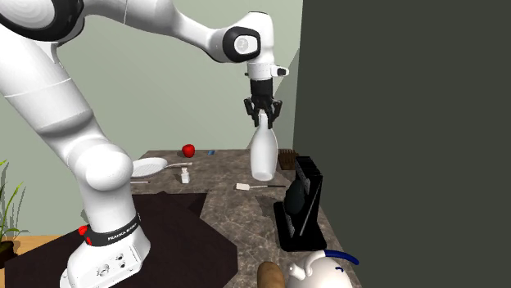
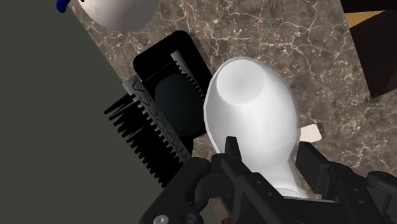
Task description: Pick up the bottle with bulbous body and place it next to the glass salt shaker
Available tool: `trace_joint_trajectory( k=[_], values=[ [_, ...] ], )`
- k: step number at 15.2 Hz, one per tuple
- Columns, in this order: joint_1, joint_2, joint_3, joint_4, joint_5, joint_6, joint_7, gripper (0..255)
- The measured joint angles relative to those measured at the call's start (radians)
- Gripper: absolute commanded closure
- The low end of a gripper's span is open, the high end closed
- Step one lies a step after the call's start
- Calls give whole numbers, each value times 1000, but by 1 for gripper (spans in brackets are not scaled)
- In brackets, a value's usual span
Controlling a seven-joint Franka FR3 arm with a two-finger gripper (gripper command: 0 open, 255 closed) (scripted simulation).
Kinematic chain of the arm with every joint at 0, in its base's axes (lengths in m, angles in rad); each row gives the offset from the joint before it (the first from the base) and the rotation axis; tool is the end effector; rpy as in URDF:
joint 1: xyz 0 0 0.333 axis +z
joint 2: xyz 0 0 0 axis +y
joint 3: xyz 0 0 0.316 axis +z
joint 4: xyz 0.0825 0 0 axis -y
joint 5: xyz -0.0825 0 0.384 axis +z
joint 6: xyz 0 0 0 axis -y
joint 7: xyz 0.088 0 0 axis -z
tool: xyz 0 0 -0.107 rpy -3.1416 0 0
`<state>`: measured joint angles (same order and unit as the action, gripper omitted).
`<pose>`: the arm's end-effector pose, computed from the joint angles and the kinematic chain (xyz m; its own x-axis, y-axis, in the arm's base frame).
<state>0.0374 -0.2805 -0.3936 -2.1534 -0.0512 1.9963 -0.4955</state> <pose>0.4514 -0.1851 0.5174 0.9792 0.1644 0.1189 0.1658 -0.9862 -0.0014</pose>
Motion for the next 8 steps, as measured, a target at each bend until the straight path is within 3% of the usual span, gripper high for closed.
trace_joint_trajectory(
  k=[8],
  values=[
    [3, -3, 6, 106, 2, -109, 3, 255]
  ],
)
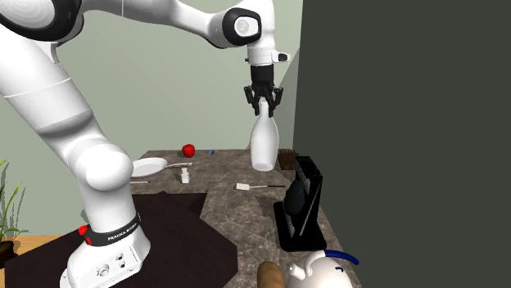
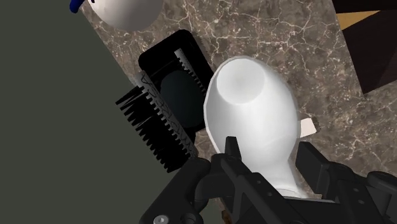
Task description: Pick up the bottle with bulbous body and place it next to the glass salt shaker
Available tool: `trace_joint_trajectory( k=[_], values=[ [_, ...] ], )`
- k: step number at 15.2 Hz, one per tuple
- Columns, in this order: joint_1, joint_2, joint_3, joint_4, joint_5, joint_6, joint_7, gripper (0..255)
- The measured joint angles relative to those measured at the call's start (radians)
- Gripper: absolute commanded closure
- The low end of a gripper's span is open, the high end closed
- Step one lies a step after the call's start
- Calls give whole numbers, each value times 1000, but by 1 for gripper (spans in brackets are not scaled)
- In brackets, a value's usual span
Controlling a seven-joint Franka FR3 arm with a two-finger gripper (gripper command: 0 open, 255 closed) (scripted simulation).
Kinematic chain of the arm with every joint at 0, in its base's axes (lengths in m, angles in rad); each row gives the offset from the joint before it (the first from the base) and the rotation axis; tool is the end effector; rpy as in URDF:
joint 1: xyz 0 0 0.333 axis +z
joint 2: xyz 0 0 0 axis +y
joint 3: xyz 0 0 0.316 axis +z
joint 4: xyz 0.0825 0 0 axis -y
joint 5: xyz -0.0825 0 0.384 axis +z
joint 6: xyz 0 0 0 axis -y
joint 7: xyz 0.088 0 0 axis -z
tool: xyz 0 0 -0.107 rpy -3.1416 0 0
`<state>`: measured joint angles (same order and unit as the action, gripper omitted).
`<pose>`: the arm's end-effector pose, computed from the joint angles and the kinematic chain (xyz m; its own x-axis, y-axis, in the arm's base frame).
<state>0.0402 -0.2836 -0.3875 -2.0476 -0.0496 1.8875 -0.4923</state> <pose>0.4527 -0.1862 0.5600 0.9792 0.1645 0.1188 0.1659 -0.9861 -0.0015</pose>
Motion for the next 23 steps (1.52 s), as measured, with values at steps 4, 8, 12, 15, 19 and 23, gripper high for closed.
trace_joint_trajectory(
  k=[4, 8, 12, 15, 19, 23],
  values=[
    [2, 0, 3, 50, 1, -50, 2, 255],
    [27, -26, 60, 33, 0, -59, 84, 255],
    [58, -48, 128, 5, 3, -54, 182, 255],
    [86, -50, 182, -5, 11, -48, 260, 255],
    [120, -39, 247, 7, 22, -49, 355, 255],
    [157, -6, 313, 36, 34, -47, 453, 255]
  ],
)
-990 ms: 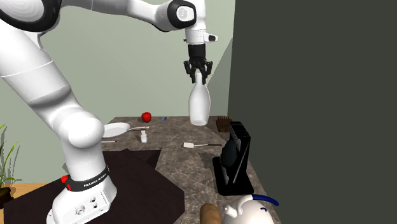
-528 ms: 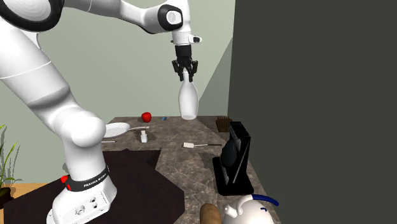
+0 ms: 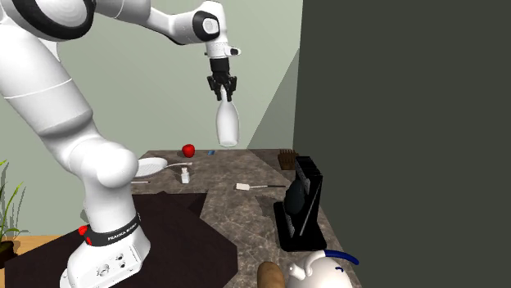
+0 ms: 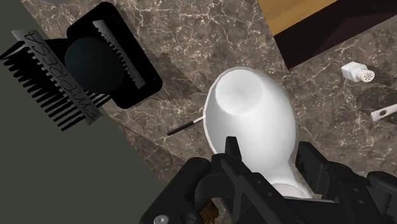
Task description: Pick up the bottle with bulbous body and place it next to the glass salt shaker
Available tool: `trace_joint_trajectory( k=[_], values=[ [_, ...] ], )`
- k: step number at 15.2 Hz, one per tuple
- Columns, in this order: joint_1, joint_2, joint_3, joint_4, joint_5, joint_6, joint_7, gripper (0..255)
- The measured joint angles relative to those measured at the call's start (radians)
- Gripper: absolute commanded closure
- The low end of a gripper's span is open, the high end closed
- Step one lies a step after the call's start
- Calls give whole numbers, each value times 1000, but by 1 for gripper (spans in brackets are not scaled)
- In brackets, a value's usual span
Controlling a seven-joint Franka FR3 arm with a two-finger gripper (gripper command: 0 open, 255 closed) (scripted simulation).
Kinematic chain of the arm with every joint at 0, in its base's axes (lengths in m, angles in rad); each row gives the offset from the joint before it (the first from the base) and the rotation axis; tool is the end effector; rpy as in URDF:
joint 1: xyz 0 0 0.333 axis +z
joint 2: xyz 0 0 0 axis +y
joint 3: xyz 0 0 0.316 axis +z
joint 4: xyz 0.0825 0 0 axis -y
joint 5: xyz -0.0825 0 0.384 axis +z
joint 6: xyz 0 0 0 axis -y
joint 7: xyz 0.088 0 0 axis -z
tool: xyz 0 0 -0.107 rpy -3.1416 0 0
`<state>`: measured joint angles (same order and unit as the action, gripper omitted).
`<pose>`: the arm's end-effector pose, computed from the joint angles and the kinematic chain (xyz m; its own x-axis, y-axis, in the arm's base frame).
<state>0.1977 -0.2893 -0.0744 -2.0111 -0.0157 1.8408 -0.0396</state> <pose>0.4782 0.0541 0.5870 0.9790 0.1660 0.1181 0.1673 -0.9859 -0.0010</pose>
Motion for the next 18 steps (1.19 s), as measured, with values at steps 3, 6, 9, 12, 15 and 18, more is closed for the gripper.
trace_joint_trajectory(
  k=[3, 6, 9, 12, 15, 18],
  values=[
    [26, 28, 45, 23, 6, 5, 69, 255],
    [52, 76, 88, 69, 8, 7, 137, 255],
    [78, 123, 130, 117, 6, 4, 204, 255],
    [104, 177, 167, 183, 0, -8, 270, 255],
    [130, 242, 201, 257, -12, -19, 332, 255],
    [163, 321, 237, 354, -31, -42, 403, 255]
  ],
)
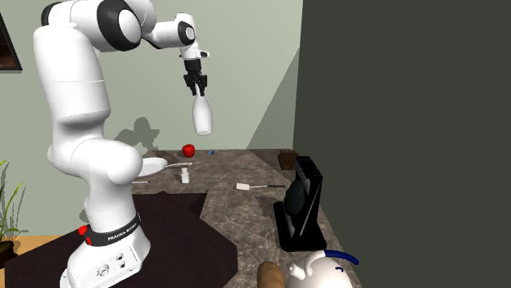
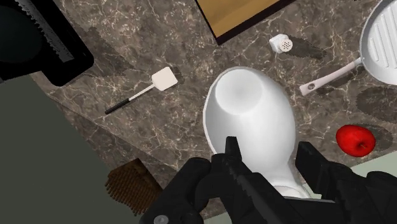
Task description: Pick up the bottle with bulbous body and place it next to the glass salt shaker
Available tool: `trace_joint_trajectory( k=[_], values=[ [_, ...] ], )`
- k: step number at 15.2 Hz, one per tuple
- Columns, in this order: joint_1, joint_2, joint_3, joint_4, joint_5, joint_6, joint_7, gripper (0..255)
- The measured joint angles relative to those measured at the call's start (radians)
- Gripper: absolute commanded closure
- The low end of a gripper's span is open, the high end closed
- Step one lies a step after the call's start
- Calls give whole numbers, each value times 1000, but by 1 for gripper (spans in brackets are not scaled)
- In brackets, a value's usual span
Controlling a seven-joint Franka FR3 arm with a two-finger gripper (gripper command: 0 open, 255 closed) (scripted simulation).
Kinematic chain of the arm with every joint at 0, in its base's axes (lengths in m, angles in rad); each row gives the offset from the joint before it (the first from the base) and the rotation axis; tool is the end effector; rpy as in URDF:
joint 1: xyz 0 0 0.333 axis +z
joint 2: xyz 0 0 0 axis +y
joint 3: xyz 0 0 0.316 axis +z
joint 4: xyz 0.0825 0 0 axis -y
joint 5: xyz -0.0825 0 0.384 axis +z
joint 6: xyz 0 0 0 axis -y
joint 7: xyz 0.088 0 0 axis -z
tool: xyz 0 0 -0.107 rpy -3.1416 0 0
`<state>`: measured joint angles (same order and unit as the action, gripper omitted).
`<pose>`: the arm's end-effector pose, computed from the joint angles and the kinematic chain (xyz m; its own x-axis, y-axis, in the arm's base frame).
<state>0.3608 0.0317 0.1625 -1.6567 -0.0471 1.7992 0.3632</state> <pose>0.5074 0.2866 0.5868 0.9790 0.1659 0.1184 0.1671 -0.9859 -0.0004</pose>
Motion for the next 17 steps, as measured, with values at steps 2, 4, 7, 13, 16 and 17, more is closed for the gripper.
trace_joint_trajectory(
  k=[2, 4, 7, 13, 16, 17],
  values=[
    [24, 53, 20, 68, -15, -18, 44, 255],
    [48, 114, 36, 138, -32, -30, 84, 255],
    [76, 170, 52, 199, -50, -40, 127, 255],
    [76, 165, 52, 118, -51, 37, 136, 255],
    [74, 162, 51, 69, -51, 82, 137, 255],
    [74, 165, 51, 59, -52, 95, 139, 255]
  ],
)
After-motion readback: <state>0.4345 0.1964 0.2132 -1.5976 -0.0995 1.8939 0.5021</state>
